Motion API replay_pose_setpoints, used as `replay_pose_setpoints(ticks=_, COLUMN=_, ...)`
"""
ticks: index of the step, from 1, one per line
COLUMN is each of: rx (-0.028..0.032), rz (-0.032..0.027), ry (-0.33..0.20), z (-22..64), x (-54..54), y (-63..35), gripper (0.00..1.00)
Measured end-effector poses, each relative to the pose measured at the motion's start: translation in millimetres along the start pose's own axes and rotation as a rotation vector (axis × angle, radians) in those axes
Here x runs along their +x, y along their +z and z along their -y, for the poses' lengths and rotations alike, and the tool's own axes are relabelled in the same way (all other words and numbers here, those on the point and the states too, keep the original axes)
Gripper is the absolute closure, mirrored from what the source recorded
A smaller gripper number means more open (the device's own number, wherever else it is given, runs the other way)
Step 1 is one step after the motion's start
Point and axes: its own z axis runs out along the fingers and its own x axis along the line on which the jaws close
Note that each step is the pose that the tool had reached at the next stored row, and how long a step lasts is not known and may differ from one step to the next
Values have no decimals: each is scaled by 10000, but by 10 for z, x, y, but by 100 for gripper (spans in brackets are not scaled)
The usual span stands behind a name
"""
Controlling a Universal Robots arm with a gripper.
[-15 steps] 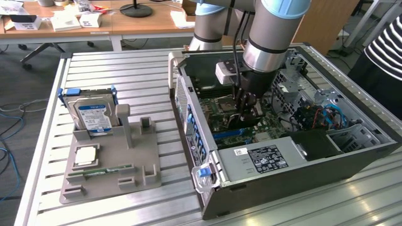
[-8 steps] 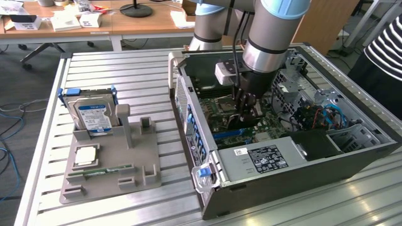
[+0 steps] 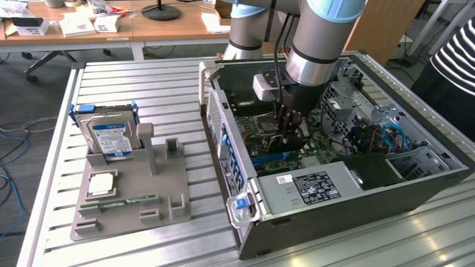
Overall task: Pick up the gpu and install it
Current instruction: 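Insert the gpu into the slot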
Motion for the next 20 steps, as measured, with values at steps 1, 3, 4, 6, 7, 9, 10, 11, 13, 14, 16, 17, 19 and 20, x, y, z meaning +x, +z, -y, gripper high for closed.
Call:
replay_pose_setpoints(ticks=1, rx=0, rz=0, ry=-1, z=-4, x=0, y=0, gripper=73)
replay_pose_setpoints(ticks=3, rx=0, rz=0, ry=-3, z=-11, x=0, y=0, gripper=73)
replay_pose_setpoints(ticks=4, rx=0, rz=0, ry=-4, z=-13, x=0, y=1, gripper=73)
replay_pose_setpoints(ticks=6, rx=0, rz=-1, ry=-3, z=-18, x=0, y=1, gripper=73)
replay_pose_setpoints(ticks=7, rx=-1, rz=-1, ry=-2, z=-21, x=0, y=1, gripper=73)
replay_pose_setpoints(ticks=9, rx=-1, rz=-1, ry=-5, z=-23, x=1, y=1, gripper=73)
replay_pose_setpoints(ticks=10, rx=0, rz=0, ry=-5, z=-23, x=0, y=1, gripper=73)
replay_pose_setpoints(ticks=11, rx=0, rz=-1, ry=-4, z=-25, x=0, y=1, gripper=73)
replay_pose_setpoints(ticks=13, rx=0, rz=0, ry=-1, z=-33, x=1, y=1, gripper=73)
replay_pose_setpoints(ticks=14, rx=0, rz=0, ry=-3, z=-36, x=1, y=1, gripper=73)
replay_pose_setpoints(ticks=16, rx=0, rz=0, ry=-5, z=-39, x=1, y=1, gripper=73)
replay_pose_setpoints(ticks=17, rx=0, rz=0, ry=-4, z=-41, x=1, y=1, gripper=73)
replay_pose_setpoints(ticks=19, rx=3, rz=-1, ry=-3, z=-47, x=1, y=4, gripper=73)
replay_pose_setpoints(ticks=20, rx=3, rz=-3, ry=-4, z=-48, x=2, y=4, gripper=73)
